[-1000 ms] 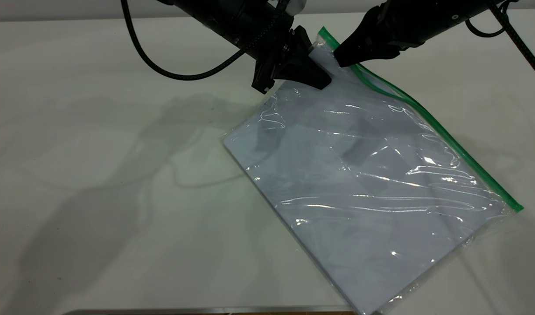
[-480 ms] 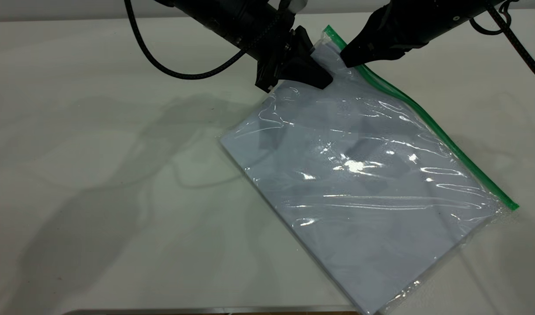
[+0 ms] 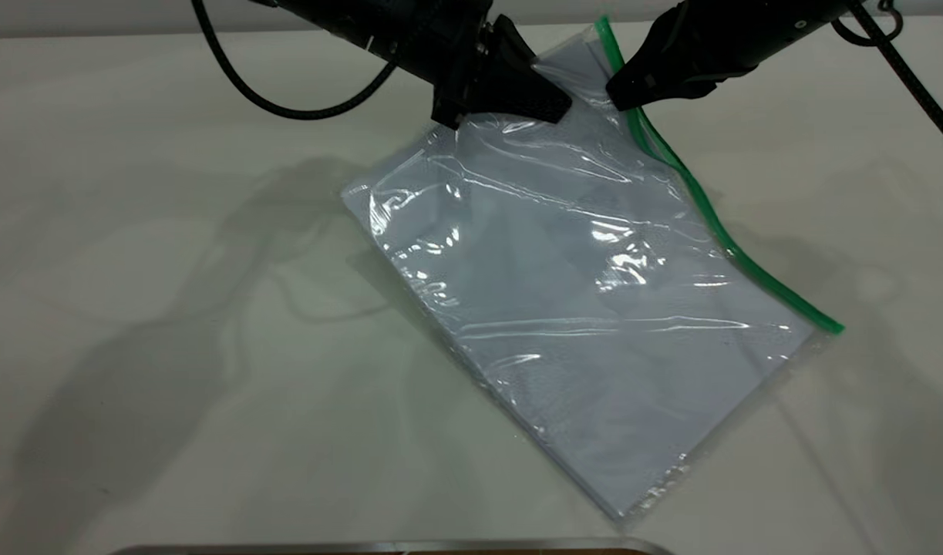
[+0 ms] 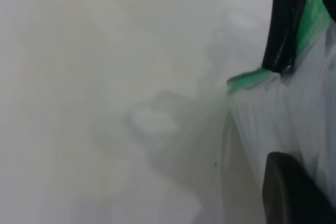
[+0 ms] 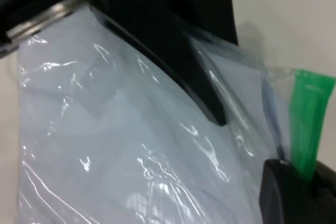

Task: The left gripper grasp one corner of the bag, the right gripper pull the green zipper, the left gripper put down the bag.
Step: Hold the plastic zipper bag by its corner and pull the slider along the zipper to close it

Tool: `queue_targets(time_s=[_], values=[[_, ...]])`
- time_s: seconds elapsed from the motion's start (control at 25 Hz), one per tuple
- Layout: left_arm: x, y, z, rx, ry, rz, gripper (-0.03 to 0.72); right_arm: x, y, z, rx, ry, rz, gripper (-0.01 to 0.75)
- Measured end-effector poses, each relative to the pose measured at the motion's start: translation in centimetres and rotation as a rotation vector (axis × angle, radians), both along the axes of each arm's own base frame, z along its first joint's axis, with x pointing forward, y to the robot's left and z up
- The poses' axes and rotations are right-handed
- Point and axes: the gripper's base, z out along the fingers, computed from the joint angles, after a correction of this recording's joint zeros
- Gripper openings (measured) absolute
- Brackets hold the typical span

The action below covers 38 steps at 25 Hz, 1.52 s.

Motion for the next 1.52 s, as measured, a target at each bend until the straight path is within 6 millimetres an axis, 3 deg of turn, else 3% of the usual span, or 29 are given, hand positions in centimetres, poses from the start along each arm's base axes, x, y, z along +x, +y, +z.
queue_targets(time_s=[0.6,1.52], values=[[0.1,0.6,-0.8,-0.008,0.026,0.006,0.053,-0.1,0.0,-2.6,-0.006,0.06,-0.014,0.035],[0.5,1.9,-0.6,-0.032,0.048,0.014,0.053,0.0,0.4,-2.4,0.003,0.057,-0.011,0.043]])
